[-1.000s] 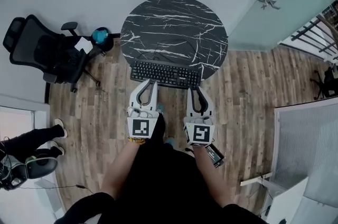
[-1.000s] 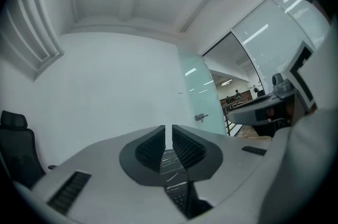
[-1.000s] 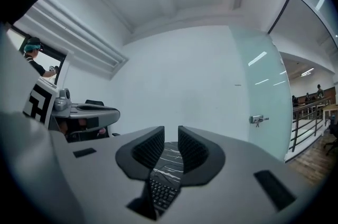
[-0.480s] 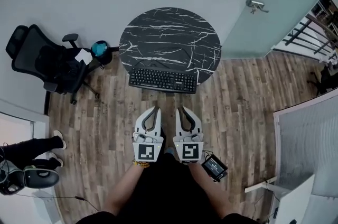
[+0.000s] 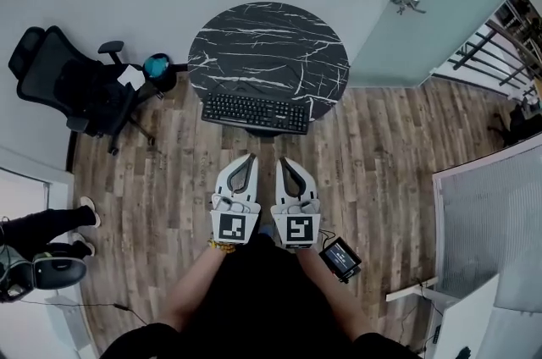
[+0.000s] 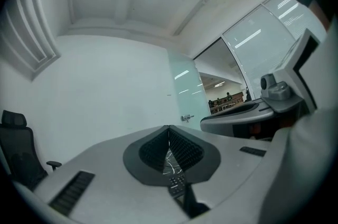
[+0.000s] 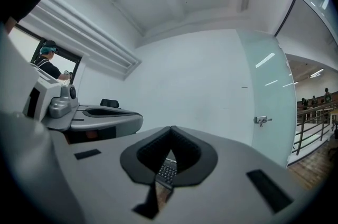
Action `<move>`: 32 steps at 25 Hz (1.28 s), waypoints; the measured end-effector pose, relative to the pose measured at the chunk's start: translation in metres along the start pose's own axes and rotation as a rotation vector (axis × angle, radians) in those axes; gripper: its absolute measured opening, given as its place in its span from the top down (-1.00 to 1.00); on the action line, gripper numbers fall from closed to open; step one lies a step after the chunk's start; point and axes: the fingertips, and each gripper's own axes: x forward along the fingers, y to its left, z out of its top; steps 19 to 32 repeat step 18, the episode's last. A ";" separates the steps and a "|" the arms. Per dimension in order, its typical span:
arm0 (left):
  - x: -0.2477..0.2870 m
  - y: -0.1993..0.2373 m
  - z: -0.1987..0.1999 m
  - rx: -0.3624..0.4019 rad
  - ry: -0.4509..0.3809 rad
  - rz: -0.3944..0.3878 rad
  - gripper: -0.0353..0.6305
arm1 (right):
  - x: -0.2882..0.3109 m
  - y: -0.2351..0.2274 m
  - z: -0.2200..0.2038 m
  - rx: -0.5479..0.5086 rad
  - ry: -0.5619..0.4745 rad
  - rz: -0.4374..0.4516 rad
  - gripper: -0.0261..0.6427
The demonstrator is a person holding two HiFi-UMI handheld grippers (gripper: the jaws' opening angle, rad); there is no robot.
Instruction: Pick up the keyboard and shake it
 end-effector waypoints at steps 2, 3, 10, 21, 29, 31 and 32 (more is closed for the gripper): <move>-0.003 -0.006 0.000 -0.013 -0.002 -0.011 0.85 | -0.002 -0.001 -0.001 0.012 -0.003 -0.002 0.83; -0.004 -0.008 -0.001 -0.014 -0.001 -0.016 0.85 | -0.003 -0.001 -0.002 0.017 -0.001 -0.001 0.83; -0.010 -0.006 -0.006 -0.023 0.029 -0.007 0.85 | -0.001 0.003 -0.005 0.031 0.008 0.015 0.83; -0.007 -0.011 -0.007 0.032 0.020 0.006 0.85 | -0.006 -0.002 -0.004 0.014 -0.005 0.043 0.83; -0.007 -0.011 -0.007 0.032 0.020 0.006 0.85 | -0.006 -0.002 -0.004 0.014 -0.005 0.043 0.83; -0.007 -0.011 -0.007 0.032 0.020 0.006 0.85 | -0.006 -0.002 -0.004 0.014 -0.005 0.043 0.83; -0.007 -0.011 -0.007 0.032 0.020 0.006 0.85 | -0.006 -0.002 -0.004 0.014 -0.005 0.043 0.83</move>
